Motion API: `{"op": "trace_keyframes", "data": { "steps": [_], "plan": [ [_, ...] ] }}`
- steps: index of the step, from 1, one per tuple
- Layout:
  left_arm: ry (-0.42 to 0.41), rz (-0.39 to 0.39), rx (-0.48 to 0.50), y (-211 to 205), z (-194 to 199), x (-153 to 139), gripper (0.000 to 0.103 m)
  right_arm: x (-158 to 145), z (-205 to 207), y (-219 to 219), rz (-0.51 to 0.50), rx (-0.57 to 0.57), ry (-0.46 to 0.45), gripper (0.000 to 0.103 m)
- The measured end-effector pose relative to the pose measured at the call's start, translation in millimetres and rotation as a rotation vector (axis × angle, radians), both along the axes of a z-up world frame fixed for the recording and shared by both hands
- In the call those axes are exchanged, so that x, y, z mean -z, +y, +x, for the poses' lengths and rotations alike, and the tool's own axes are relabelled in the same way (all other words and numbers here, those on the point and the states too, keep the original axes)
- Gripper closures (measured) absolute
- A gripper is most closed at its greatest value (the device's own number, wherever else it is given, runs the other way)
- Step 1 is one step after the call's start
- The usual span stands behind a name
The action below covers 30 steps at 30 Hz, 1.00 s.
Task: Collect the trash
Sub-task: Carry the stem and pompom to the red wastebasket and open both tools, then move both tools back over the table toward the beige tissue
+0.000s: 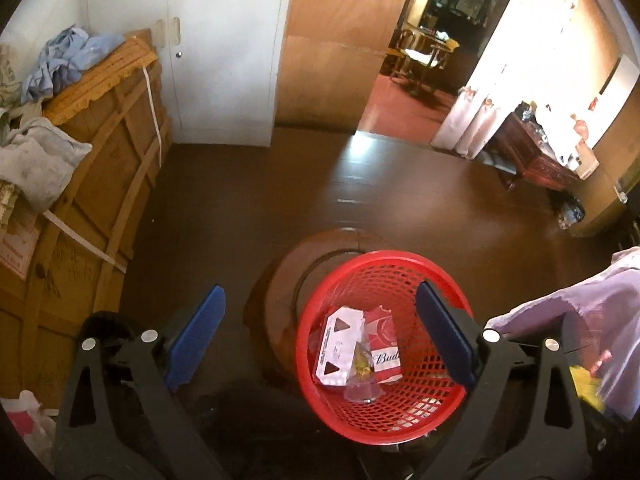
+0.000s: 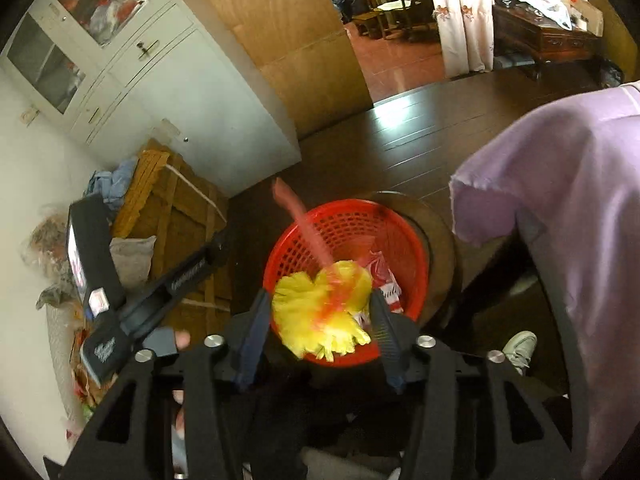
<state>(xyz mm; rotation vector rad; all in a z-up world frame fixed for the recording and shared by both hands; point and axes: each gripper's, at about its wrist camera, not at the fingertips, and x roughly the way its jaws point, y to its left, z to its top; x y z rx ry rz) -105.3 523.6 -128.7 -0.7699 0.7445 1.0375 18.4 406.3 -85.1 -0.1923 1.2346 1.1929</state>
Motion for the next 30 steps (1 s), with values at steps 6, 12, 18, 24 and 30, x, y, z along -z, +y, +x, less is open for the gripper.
{"op": "trace_keyframes", "data": {
  "steps": [6, 12, 18, 24, 30],
  "plan": [
    [0.024, 0.020, 0.015, -5, 6, 0, 0.010, 0, 4, -24, 0.018, 0.019, 0.018, 0.050],
    [0.028, 0.049, 0.049, -16, 15, -3, 0.009, -15, 9, -53, 0.048, 0.075, -0.015, 0.042],
    [0.023, 0.056, 0.078, -24, 21, -8, 0.009, -33, 16, -90, 0.088, 0.150, -0.056, 0.037],
    [0.022, 0.082, 0.111, -36, 27, -14, 0.009, -43, 24, -122, 0.110, 0.206, -0.069, 0.034],
    [0.022, 0.107, 0.139, -46, 33, -20, 0.009, -49, 30, -150, 0.125, 0.264, -0.084, 0.030]
  ]
}}
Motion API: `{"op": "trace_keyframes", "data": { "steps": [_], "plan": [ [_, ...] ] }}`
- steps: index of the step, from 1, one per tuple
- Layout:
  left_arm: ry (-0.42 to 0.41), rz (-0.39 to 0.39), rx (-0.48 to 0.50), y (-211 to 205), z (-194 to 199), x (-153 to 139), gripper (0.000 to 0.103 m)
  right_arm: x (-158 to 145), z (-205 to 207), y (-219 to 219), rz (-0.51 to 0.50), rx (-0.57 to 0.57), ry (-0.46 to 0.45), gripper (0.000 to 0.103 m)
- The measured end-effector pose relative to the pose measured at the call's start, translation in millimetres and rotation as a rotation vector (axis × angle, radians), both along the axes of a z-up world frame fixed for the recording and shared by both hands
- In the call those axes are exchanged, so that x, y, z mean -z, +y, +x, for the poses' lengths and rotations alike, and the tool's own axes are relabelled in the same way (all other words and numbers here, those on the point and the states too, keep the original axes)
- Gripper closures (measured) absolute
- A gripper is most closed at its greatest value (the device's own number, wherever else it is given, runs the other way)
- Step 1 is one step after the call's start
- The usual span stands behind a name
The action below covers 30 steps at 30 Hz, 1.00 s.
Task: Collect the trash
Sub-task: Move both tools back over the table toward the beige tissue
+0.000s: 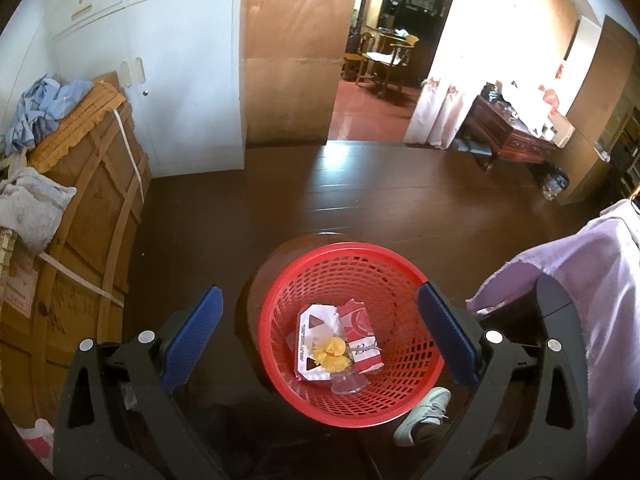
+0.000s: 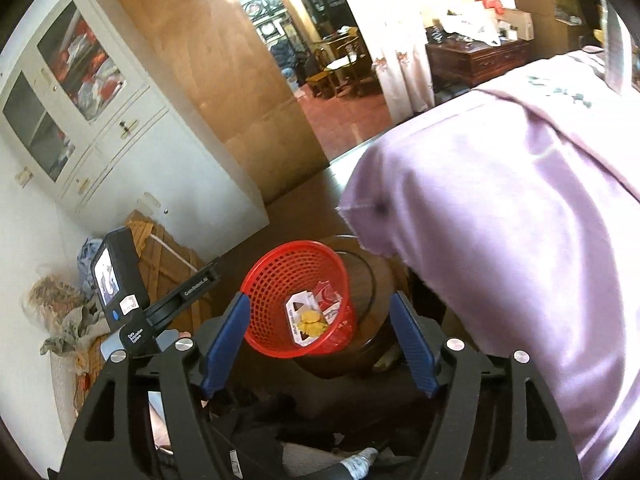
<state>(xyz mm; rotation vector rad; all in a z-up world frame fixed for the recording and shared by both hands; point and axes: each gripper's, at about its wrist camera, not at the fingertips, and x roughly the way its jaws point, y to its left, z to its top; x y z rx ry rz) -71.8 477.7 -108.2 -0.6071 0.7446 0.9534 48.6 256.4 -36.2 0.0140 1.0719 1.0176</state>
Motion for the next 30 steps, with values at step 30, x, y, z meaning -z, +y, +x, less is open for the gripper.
{"op": "trace_keyframes", "data": {
  "steps": [30],
  "plan": [
    [0.018, 0.100, 0.418, -148, 142, -70, 0.009, -37, 97, -242, 0.073, 0.473, -0.121, 0.020]
  ]
}}
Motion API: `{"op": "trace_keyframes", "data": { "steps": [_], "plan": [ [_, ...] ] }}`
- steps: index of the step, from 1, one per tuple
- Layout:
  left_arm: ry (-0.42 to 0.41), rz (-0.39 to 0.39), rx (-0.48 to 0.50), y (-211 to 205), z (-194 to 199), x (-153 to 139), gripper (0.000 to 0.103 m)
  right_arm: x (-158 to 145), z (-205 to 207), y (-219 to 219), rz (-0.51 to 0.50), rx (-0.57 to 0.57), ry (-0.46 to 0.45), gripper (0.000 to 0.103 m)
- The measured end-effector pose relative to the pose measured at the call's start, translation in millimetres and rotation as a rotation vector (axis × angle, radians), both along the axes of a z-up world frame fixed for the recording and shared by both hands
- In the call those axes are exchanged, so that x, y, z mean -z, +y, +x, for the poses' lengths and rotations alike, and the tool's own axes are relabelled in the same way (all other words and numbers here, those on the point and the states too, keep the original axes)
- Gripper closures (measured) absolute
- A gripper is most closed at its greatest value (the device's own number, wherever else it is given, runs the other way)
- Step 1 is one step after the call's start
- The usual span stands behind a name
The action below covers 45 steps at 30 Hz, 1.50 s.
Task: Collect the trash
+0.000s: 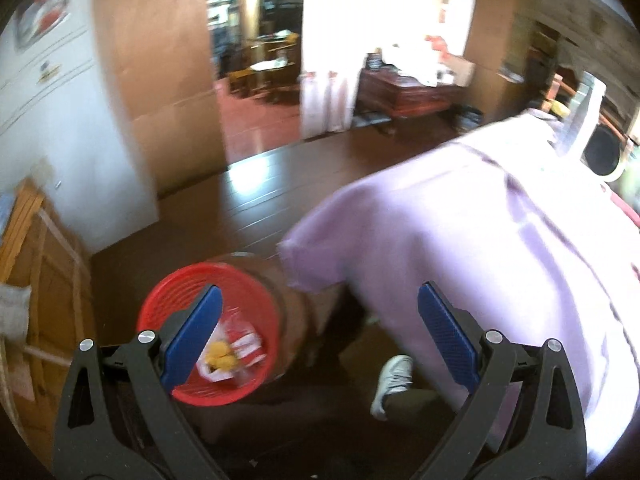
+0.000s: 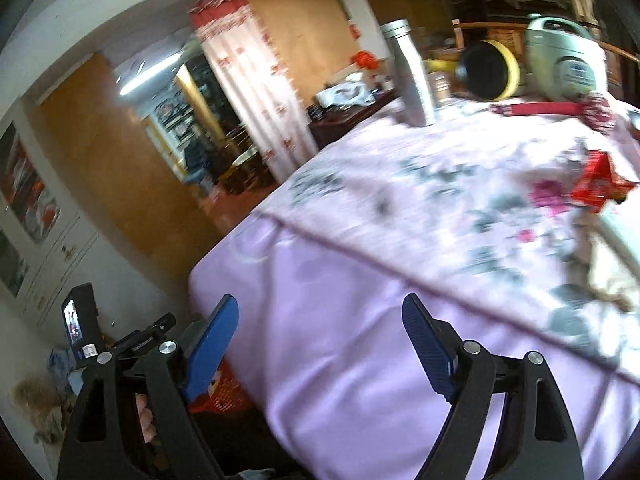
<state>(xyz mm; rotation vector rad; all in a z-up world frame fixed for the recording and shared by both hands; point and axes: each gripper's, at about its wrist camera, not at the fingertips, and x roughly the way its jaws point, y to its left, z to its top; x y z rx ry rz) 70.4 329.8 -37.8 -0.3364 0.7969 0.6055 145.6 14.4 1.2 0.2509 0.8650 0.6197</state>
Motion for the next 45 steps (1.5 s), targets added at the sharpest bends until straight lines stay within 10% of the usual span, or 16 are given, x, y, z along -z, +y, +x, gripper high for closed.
{"op": "trace_keyframes", "data": {
  "steps": [17, 33, 45],
  "plan": [
    [0.002, 0.025, 0.569, -224, 168, -52, 0.007, 14, 48, -226, -0.024, 0.428, 0.020, 0.017],
    [0.137, -0.043, 0.999, -403, 222, -5, 0.008, 50, 50, -287, 0.129, 0.545, 0.114, 0.017],
    [0.176, -0.126, 1.081, -424, 234, 16, 0.057, 52, 48, -296, 0.163, 0.558, 0.121, 0.017]
  ]
}}
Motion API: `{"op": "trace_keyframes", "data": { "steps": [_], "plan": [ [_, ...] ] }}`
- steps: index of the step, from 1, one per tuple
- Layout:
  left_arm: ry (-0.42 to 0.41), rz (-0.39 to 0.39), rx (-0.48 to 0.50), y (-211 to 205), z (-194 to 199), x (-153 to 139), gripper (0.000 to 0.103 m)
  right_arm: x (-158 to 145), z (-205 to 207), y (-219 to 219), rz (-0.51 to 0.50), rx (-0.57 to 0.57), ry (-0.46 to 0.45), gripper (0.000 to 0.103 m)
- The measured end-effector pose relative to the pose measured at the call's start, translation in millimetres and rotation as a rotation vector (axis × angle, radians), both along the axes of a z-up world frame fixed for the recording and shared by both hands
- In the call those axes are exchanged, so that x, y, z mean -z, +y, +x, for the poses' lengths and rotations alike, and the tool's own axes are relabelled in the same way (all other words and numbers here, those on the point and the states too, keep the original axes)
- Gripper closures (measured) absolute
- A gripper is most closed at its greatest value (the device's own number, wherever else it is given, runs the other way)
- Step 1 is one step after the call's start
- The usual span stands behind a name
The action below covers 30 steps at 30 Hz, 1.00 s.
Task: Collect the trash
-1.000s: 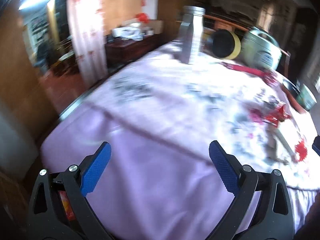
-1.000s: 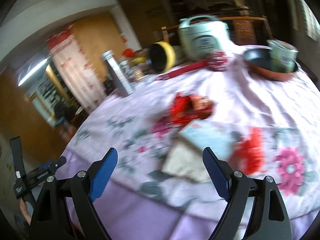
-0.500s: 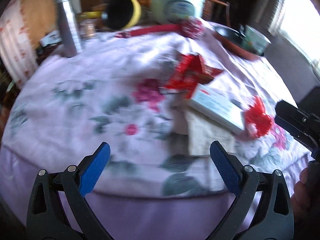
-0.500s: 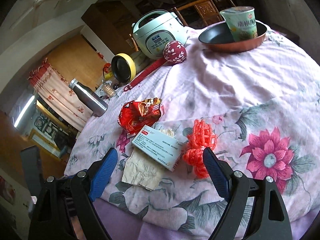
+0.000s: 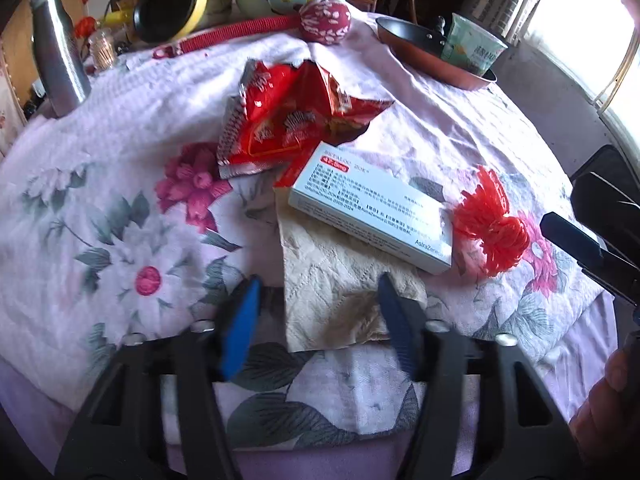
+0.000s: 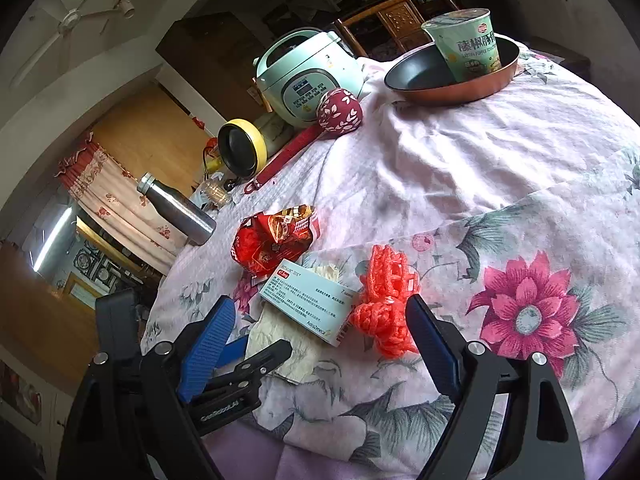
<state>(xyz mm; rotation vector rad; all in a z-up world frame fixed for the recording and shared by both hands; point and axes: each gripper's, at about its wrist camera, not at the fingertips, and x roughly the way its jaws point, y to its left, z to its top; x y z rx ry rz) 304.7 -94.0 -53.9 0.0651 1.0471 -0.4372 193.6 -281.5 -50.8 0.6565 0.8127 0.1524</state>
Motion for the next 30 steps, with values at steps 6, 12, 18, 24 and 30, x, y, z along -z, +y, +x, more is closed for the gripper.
{"op": "trace_keyframes", "data": {
  "steps": [6, 12, 18, 24, 30],
  "plan": [
    [-0.050, -0.050, -0.004, 16, -9, -16, 0.100, 0, 0, 0, -0.012, 0.002, -0.003, 0.017],
    [-0.117, -0.052, -0.092, 68, -25, -40, 0.100, 3, 2, 2, -0.018, -0.013, 0.006, 0.025],
    [-0.077, -0.069, -0.199, 127, -27, -27, 0.100, 4, 10, 33, -0.073, -0.141, 0.007, 0.029],
    [-0.021, -0.093, -0.224, 143, -23, -5, 0.086, 16, 30, 87, -0.263, -0.331, 0.061, 0.029],
    [-0.026, -0.183, -0.267, 159, -23, -4, 0.042, 24, 61, 96, -0.460, -0.373, 0.055, 0.029]
  ]
}}
